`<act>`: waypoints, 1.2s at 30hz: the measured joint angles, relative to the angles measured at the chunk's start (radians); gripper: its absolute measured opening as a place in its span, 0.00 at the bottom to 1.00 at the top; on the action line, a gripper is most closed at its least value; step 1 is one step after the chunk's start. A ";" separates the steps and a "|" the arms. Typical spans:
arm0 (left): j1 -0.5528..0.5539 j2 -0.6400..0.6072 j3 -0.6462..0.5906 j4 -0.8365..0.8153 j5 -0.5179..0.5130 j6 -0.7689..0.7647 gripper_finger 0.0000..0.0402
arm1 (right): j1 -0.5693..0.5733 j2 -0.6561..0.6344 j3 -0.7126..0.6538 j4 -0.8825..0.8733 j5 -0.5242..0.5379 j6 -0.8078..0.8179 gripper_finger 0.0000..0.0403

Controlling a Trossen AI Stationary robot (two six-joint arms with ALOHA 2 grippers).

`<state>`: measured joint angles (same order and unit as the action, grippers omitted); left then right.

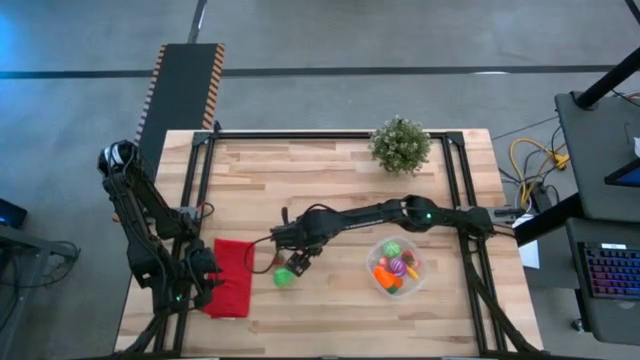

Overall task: Pick and placing Produce into tupperware
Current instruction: Put the pink peach into the transparent bin

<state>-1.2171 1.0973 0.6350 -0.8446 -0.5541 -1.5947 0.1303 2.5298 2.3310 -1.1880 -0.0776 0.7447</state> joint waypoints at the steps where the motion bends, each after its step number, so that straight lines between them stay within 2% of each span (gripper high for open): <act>1: 0.000 0.000 0.000 0.000 0.000 -0.004 0.35 | 0.000 0.000 0.000 0.004 0.000 -0.010 0.66; 16: 0.000 0.000 -0.002 -0.001 0.001 -0.023 0.35 | -0.018 0.007 -0.012 0.078 0.000 -0.059 0.65; 36: 0.000 0.000 -0.002 -0.001 0.001 -0.025 0.35 | -0.022 0.007 -0.082 0.154 -0.023 -0.050 0.42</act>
<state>-1.2167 1.0973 0.6334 -0.8455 -0.5529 -1.6199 0.1085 2.5369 2.2491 -1.0344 -0.1010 0.6949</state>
